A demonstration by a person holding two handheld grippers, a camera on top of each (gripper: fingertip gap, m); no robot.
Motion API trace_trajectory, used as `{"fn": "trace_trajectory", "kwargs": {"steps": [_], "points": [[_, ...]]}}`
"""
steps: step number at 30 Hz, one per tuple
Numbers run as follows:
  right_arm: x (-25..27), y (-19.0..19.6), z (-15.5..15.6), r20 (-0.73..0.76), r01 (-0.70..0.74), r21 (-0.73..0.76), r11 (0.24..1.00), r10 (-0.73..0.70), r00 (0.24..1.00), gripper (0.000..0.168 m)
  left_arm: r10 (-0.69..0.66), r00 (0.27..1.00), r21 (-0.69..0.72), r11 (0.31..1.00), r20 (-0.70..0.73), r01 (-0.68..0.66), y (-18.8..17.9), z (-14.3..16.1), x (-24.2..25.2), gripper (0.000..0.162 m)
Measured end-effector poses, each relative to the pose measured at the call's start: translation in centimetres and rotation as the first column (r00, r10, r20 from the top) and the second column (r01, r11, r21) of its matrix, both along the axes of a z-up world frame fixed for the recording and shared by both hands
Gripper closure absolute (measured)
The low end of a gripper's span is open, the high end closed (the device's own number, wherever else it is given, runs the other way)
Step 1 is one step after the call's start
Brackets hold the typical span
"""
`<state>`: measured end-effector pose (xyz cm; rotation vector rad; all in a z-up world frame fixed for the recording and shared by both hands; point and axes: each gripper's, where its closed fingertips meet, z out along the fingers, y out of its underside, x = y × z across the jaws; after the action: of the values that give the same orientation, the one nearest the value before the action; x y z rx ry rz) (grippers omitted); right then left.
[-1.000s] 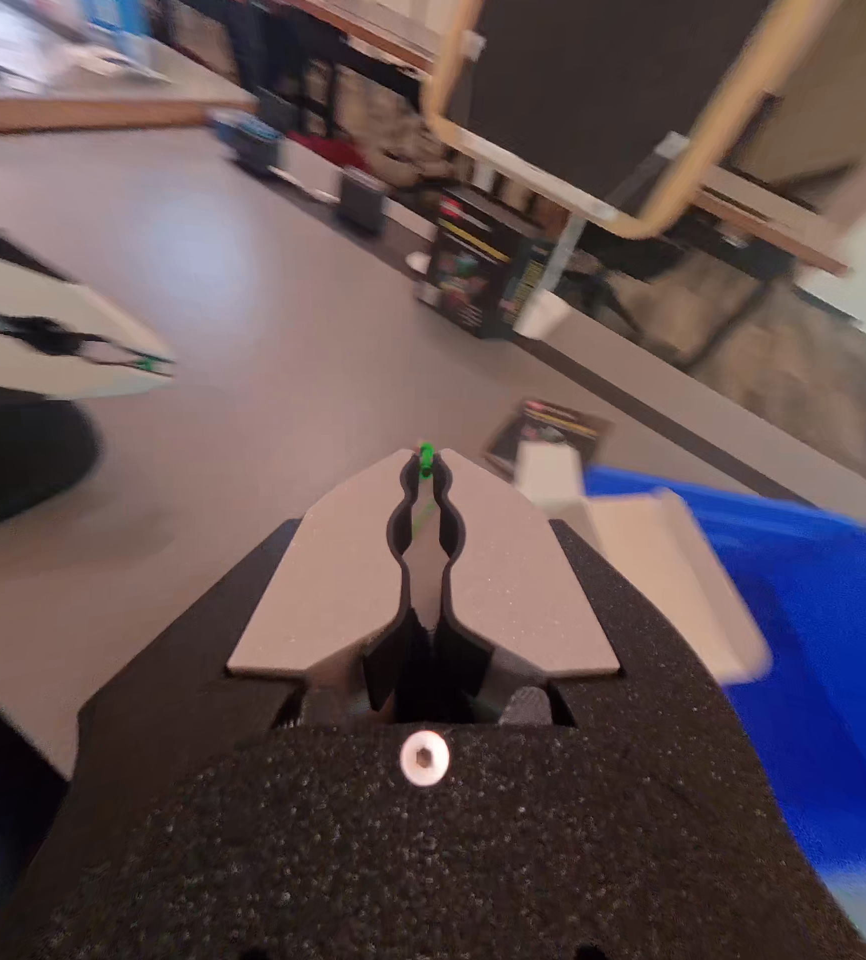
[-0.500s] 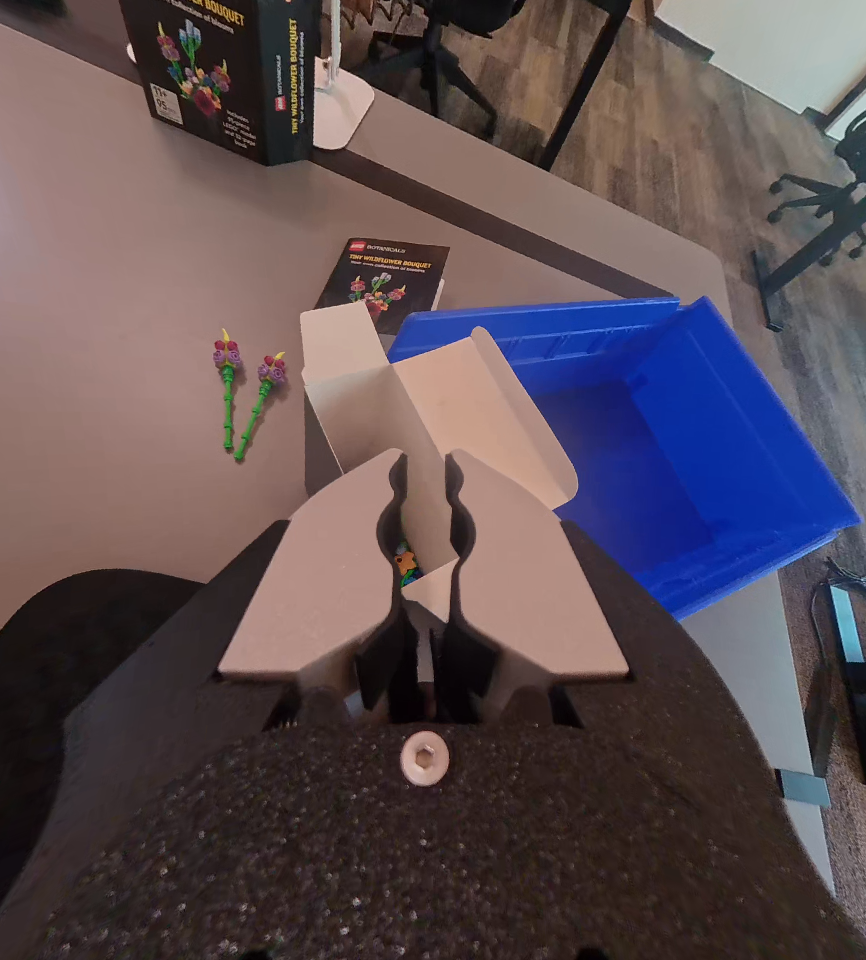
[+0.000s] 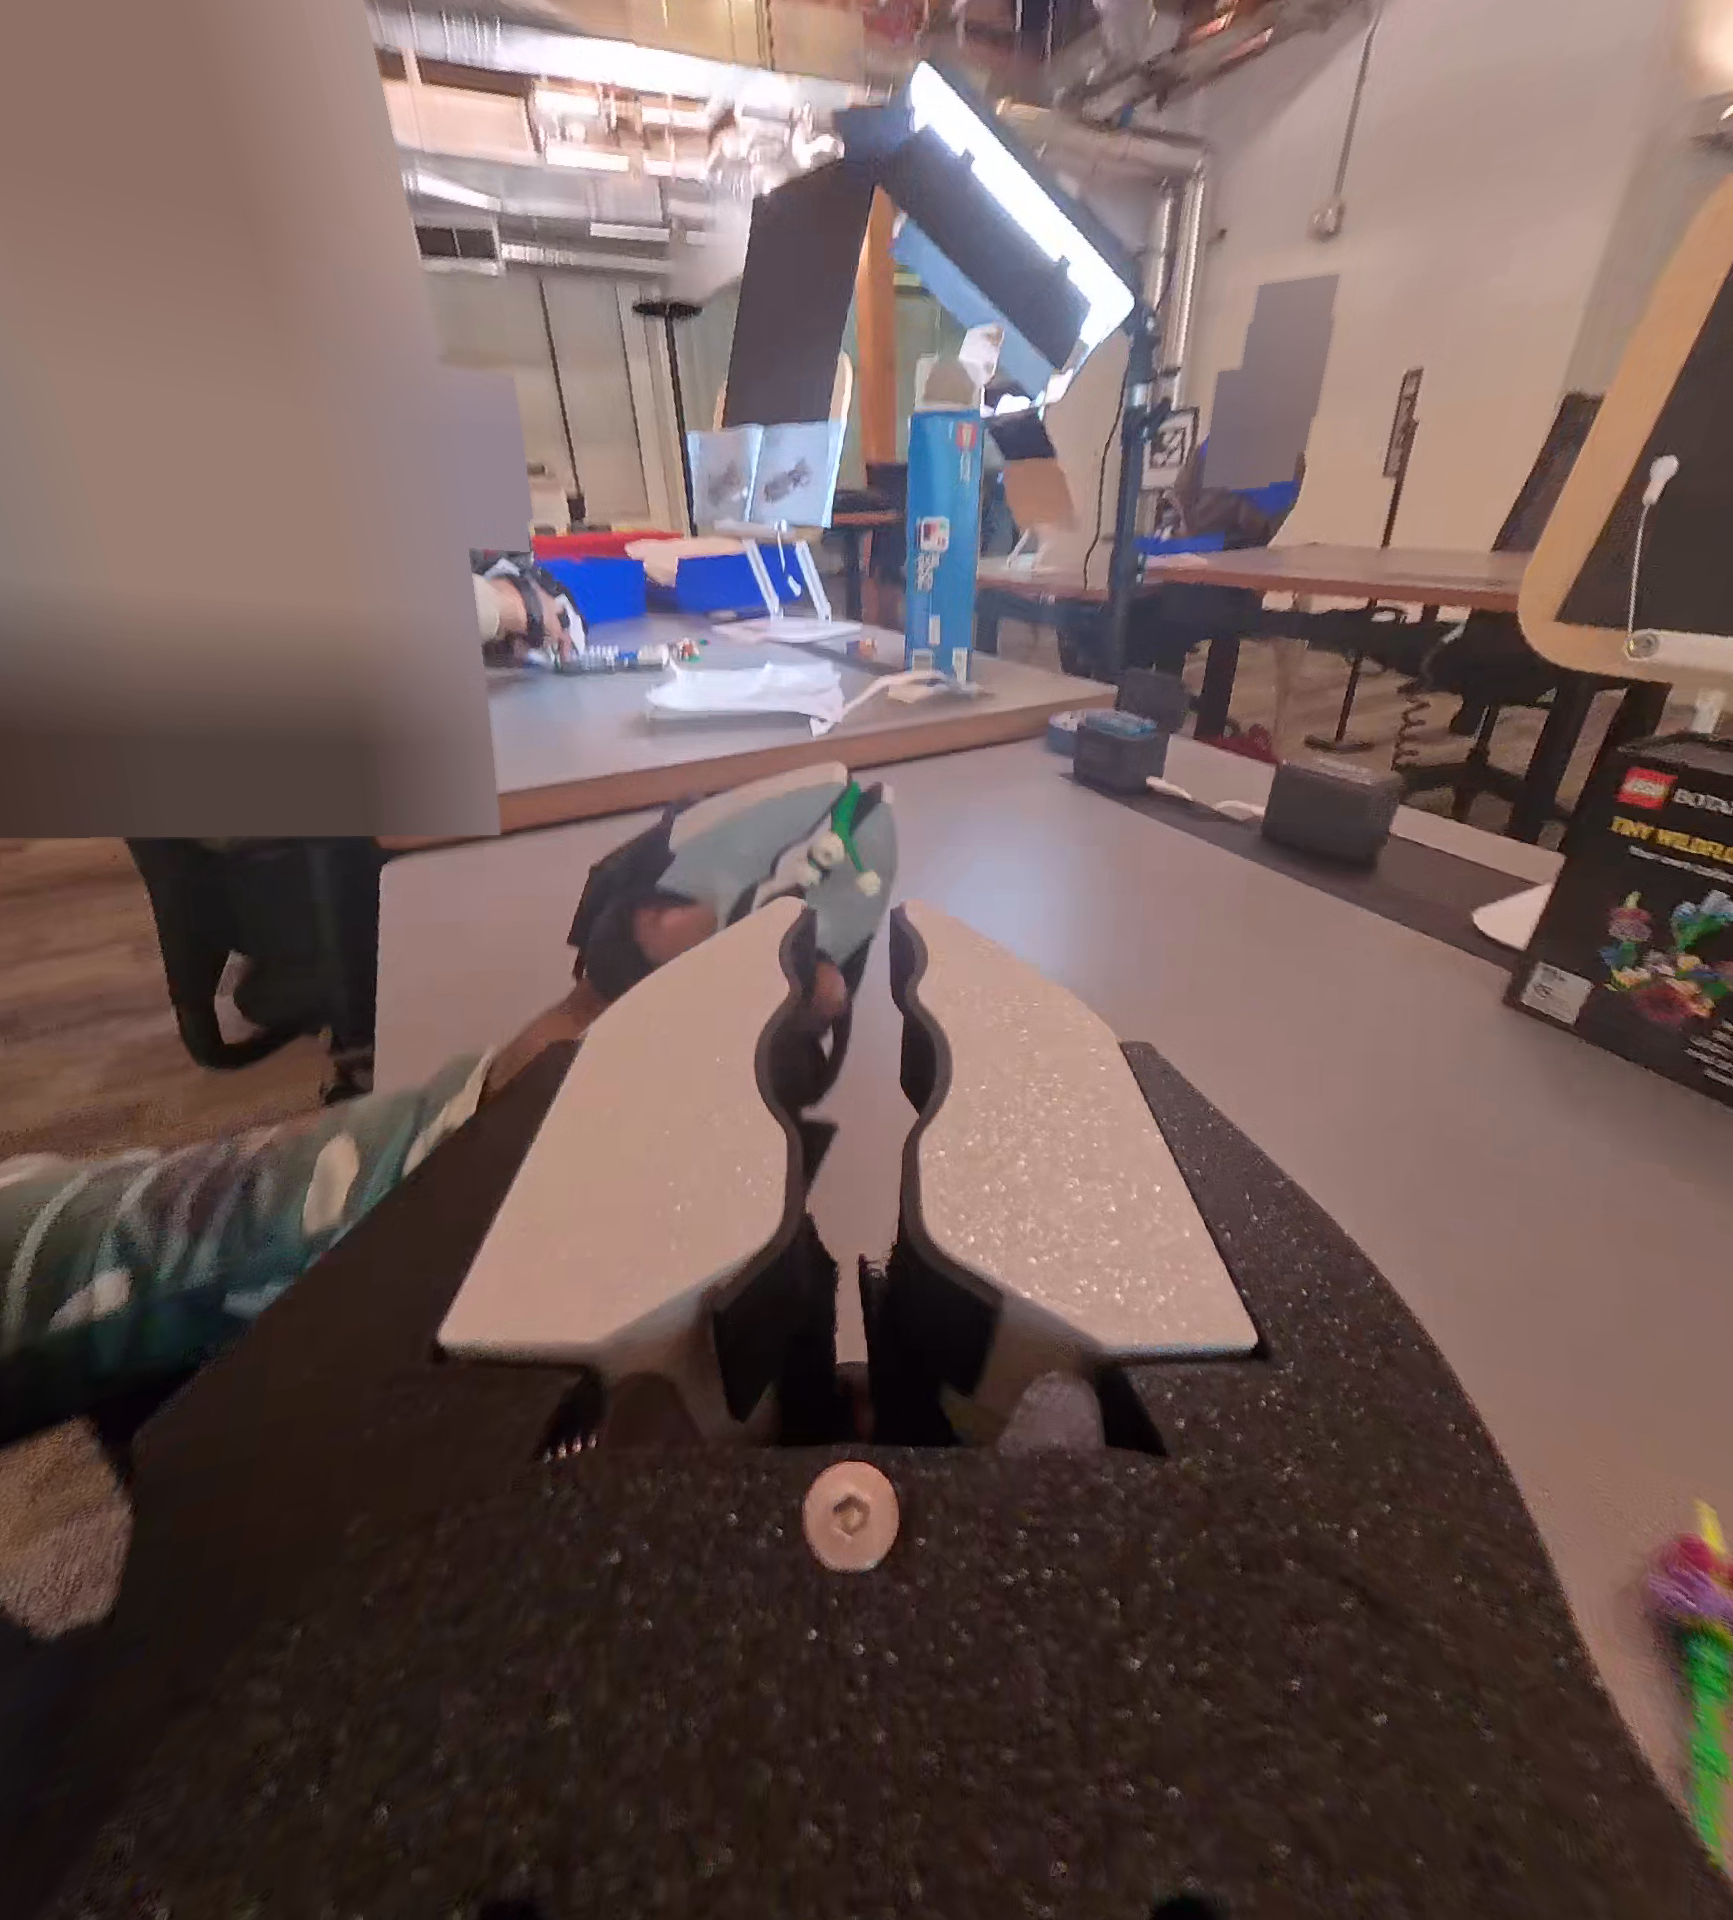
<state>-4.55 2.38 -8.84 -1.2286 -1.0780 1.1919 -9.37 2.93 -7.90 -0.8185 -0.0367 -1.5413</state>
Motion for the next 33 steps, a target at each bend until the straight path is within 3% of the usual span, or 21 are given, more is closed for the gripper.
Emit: {"fn": "trace_trajectory", "kwargs": {"steps": [4, 10, 27, 30, 33], "points": [[-2.1, 0.1, 0.2, -0.065, 0.084, 0.034, 0.996, -0.082, 0.994, 0.155, 0.015, 1.000, -0.005, 1.000, -0.019, -0.015, 0.1, -0.3, 0.5, 0.155], [-3.6, 0.3, -1.2, 0.008, 0.197, 0.195, 0.961, -0.203, 0.979, 0.154, 0.024, 1.000, -0.017, 1.000, -0.010, -0.024, 0.3, -0.6, 0.4, 0.155], [-3.8, 0.3, -1.7, 0.035, 0.219, 0.288, 0.932, -0.239, 0.970, 0.161, 0.031, 0.998, -0.033, 0.999, -0.046, -0.033, 0.6, -1.4, 1.1, 0.155], [-3.6, 0.3, -1.9, 0.025, 0.212, 0.227, 0.951, -0.223, 0.974, 0.161, 0.039, 0.997, -0.027, 0.999, -0.060, -0.041, 0.6, -1.5, 1.3, 0.156], [-2.9, 0.1, -1.8, -0.036, 0.144, 0.000, 0.990, -0.144, 0.989, 0.162, 0.125, 0.992, -0.035, 0.992, 0.036, -0.124, 0.8, -1.1, -1.2, 0.155]]}}
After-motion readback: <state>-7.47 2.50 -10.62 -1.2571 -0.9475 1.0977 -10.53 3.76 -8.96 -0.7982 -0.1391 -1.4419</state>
